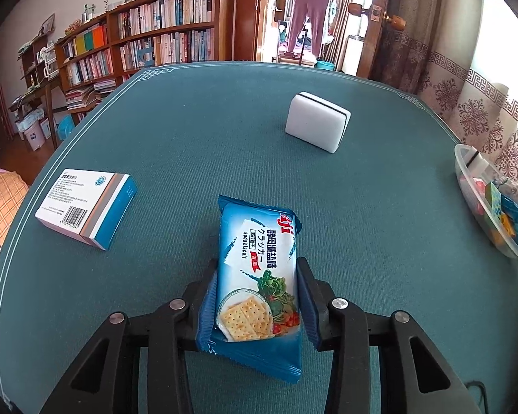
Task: Organize objects
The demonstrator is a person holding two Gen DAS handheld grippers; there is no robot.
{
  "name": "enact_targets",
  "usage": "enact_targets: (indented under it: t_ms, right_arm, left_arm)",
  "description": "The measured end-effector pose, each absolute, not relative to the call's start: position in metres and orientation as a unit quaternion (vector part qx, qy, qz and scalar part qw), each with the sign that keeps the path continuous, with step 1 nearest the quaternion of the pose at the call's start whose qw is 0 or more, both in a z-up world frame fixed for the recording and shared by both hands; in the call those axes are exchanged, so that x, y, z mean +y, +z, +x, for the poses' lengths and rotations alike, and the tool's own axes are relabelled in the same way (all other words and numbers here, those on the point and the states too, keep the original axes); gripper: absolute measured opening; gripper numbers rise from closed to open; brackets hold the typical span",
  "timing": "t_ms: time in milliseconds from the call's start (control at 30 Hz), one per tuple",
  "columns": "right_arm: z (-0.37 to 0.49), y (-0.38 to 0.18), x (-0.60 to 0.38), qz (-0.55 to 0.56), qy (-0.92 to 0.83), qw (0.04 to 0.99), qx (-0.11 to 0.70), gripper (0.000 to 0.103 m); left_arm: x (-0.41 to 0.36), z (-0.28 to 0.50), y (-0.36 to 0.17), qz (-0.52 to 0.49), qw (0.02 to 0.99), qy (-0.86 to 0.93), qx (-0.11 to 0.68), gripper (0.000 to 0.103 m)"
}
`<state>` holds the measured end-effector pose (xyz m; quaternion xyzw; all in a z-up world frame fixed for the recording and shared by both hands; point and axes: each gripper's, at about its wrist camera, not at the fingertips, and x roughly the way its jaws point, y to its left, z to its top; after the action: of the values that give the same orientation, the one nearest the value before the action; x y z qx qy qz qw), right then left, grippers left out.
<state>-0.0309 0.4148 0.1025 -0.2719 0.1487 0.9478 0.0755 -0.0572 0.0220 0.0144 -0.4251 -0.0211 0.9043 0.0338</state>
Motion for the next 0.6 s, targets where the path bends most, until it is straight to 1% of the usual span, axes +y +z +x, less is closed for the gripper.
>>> enact_targets:
  t_ms: [300,600]
  right_arm:
    - [-0.021,0.099,0.420,-0.272,0.947,0.078,0.152,0.053]
    - [-0.014,0.091,0.427,-0.281,0.944,0.078,0.153,0.053]
  left_arm:
    - [0.052,-0.057,0.034,-0.405,0.064,0.912,-0.003,0.044]
    - [0.111,-0.065,0.056,-0.386,0.124,0.914,0.026,0.044]
